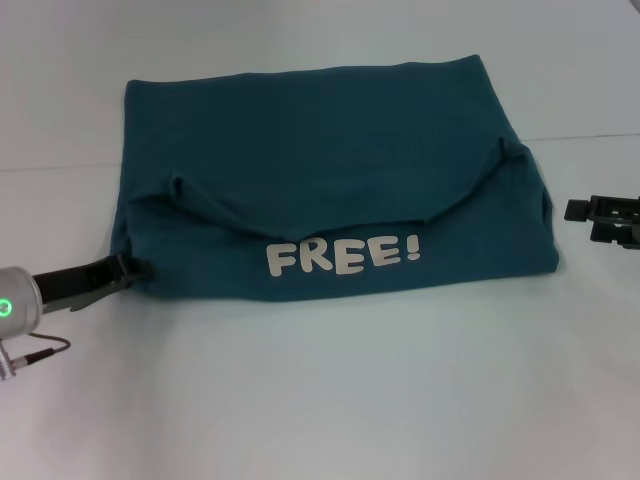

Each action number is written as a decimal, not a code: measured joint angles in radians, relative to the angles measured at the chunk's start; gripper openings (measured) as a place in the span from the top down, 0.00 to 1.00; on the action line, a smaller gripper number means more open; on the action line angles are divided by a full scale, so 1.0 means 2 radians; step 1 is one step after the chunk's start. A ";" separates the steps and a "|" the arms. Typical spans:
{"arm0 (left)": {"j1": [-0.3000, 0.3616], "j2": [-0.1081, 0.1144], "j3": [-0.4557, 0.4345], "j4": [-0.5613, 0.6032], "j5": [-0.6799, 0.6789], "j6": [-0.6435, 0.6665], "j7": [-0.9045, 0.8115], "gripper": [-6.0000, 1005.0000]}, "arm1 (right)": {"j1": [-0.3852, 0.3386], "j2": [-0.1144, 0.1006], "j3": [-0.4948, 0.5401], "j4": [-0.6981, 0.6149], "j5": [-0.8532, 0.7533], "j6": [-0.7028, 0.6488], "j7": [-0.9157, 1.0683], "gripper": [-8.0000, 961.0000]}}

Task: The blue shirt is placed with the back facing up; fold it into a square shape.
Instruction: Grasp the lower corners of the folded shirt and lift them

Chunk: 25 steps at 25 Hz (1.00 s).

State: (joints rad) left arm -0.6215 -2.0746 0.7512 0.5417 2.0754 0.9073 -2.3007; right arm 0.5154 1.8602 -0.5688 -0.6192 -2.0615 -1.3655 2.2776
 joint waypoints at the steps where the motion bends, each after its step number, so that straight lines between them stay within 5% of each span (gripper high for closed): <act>1: -0.001 0.002 -0.001 0.002 -0.001 0.009 0.000 0.96 | 0.009 -0.004 0.000 0.000 -0.019 0.001 0.008 0.18; 5: -0.002 0.008 -0.002 0.020 -0.001 0.042 -0.011 0.96 | 0.049 -0.022 -0.001 -0.001 -0.105 0.013 0.045 0.18; 10: -0.002 0.014 -0.003 0.035 -0.001 0.066 -0.026 0.96 | 0.086 -0.025 -0.001 -0.002 -0.180 0.040 0.068 0.18; 19: 0.000 0.010 -0.003 0.042 -0.006 0.072 -0.025 0.96 | 0.114 0.007 -0.006 0.011 -0.238 0.093 0.081 0.18; 25: 0.001 0.008 -0.006 0.042 -0.007 0.072 -0.024 0.96 | 0.120 0.015 -0.011 0.047 -0.242 0.136 0.084 0.18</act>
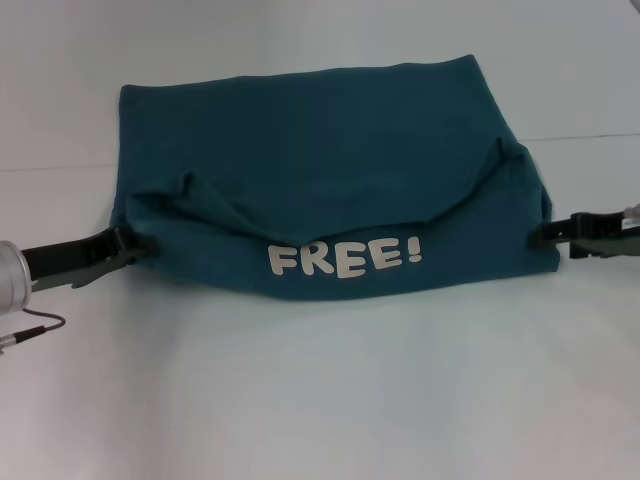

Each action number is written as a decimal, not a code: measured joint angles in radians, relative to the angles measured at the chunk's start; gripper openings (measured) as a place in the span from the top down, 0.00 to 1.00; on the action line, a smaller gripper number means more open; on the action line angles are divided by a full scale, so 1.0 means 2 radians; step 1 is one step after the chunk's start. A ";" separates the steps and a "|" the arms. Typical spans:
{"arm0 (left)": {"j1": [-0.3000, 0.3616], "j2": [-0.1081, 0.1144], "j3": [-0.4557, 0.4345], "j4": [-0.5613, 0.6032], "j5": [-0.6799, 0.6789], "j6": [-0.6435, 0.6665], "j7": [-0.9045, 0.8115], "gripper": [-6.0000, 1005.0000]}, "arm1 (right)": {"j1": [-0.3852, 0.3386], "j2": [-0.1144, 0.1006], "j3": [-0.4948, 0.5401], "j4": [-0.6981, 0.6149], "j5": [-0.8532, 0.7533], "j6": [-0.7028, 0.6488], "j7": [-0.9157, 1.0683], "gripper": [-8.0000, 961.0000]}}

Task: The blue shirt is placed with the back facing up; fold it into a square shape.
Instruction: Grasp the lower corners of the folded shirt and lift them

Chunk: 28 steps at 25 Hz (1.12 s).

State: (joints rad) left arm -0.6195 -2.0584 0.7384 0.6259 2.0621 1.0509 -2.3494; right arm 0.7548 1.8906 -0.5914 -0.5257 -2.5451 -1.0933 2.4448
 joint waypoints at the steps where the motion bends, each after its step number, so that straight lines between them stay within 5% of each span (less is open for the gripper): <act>1: 0.000 0.000 0.000 0.000 0.000 0.000 0.000 0.96 | 0.001 0.001 -0.003 0.005 0.000 0.005 0.000 0.18; 16: -0.003 -0.002 0.000 -0.003 0.000 -0.003 0.003 0.96 | 0.010 0.014 -0.013 0.016 0.000 0.030 -0.001 0.19; 28: -0.004 -0.001 0.002 -0.004 0.002 -0.001 0.000 0.96 | 0.006 0.012 -0.015 0.012 0.001 0.023 0.000 0.74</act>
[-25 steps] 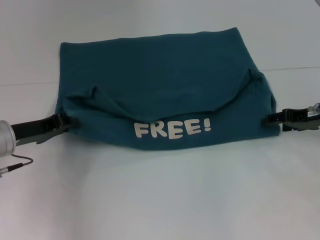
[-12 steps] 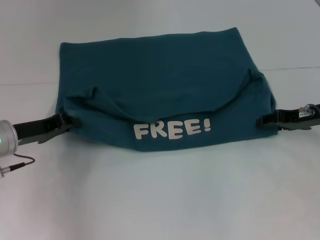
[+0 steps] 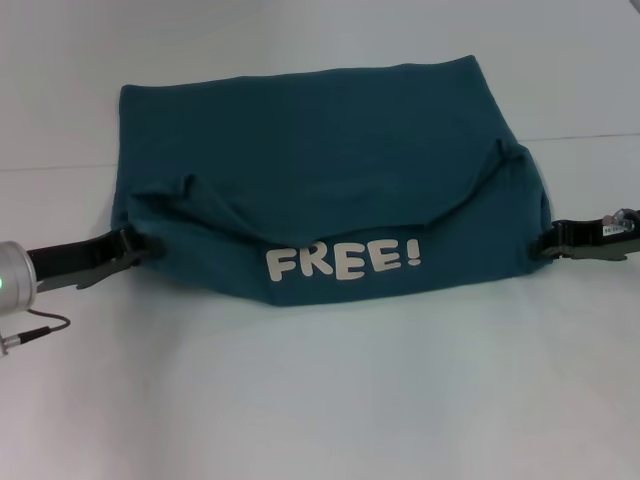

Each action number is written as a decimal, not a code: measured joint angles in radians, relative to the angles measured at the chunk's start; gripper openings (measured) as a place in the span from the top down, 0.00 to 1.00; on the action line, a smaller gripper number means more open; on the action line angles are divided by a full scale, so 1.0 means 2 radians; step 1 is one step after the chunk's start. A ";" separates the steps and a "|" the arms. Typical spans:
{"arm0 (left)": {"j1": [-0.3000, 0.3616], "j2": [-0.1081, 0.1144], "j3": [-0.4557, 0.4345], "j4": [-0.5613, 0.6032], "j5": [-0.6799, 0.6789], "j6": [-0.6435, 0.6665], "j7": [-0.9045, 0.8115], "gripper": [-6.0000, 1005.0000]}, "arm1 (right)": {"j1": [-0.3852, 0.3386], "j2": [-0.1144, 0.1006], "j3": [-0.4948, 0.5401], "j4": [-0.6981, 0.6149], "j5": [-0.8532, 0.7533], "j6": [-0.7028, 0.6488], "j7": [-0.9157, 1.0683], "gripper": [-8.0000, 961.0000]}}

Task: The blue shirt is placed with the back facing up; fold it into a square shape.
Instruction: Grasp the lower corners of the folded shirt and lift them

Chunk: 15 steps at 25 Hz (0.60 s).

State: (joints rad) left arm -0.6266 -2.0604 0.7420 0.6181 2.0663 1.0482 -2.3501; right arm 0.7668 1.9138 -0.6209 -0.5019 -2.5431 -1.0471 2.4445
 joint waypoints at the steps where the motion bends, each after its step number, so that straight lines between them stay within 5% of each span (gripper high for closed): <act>1: 0.000 0.000 0.000 0.000 0.000 0.001 0.000 0.96 | -0.001 -0.001 0.001 0.000 0.000 -0.003 0.000 0.78; 8: 0.003 0.005 0.002 0.004 0.005 0.036 -0.001 0.96 | -0.008 -0.004 0.006 -0.027 0.001 -0.059 0.000 0.92; 15: 0.023 0.020 -0.003 0.036 0.058 0.173 -0.034 0.96 | -0.044 -0.005 0.006 -0.087 0.002 -0.218 -0.002 0.95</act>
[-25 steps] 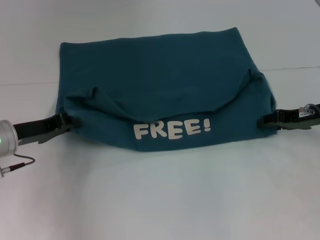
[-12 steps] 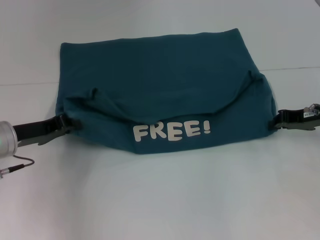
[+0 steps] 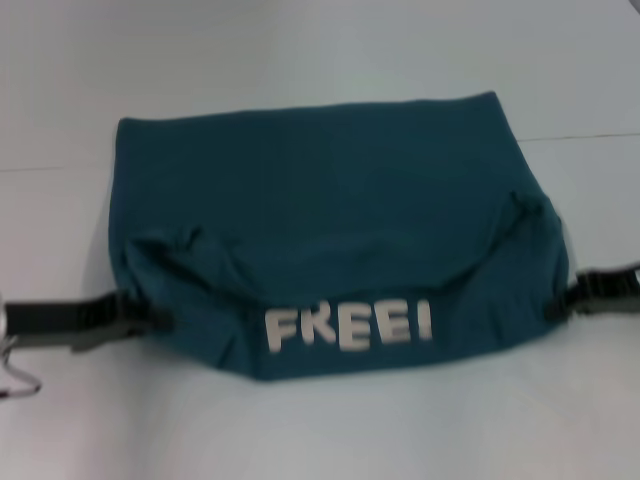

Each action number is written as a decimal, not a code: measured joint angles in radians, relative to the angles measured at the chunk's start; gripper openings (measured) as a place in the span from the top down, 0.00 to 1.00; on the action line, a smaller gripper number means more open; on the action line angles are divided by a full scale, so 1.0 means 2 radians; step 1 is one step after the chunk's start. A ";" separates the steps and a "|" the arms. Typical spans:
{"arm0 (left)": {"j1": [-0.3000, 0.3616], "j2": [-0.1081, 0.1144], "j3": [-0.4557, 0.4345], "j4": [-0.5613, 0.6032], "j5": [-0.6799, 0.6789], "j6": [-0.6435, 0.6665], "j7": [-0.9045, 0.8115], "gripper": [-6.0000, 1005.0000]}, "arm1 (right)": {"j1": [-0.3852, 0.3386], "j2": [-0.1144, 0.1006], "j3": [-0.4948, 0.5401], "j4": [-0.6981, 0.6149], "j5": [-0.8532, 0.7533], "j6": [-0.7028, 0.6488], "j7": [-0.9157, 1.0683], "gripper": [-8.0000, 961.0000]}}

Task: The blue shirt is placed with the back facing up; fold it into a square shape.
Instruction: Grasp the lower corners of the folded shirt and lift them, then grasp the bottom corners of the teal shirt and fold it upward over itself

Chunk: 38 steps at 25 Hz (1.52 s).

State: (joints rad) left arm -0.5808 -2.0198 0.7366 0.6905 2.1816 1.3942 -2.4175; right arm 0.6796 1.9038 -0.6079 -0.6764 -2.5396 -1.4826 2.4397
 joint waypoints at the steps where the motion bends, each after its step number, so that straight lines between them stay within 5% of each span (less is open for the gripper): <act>1: 0.006 0.000 0.000 0.010 0.008 0.018 -0.004 0.96 | -0.006 0.000 0.000 -0.006 -0.001 -0.024 0.001 0.95; 13: 0.062 -0.005 -0.047 0.073 0.092 0.201 -0.019 0.96 | -0.056 -0.006 -0.008 -0.013 -0.005 -0.160 -0.001 0.96; 22: 0.066 -0.004 -0.067 0.075 0.114 0.223 -0.017 0.96 | -0.067 -0.008 0.013 -0.014 0.003 -0.187 -0.012 0.96; 31: 0.009 0.032 -0.124 0.073 0.114 0.257 -0.027 0.96 | -0.058 -0.045 0.095 -0.012 0.077 -0.191 -0.029 0.96; 38: -0.044 0.054 -0.126 0.052 0.115 0.235 -0.070 0.96 | -0.037 -0.058 0.105 -0.014 0.087 -0.142 0.001 0.96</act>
State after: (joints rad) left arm -0.6682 -1.9118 0.4848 0.7943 2.4108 1.8632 -2.5569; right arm 0.6060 1.7869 -0.3989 -0.7039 -2.3656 -1.7658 2.4418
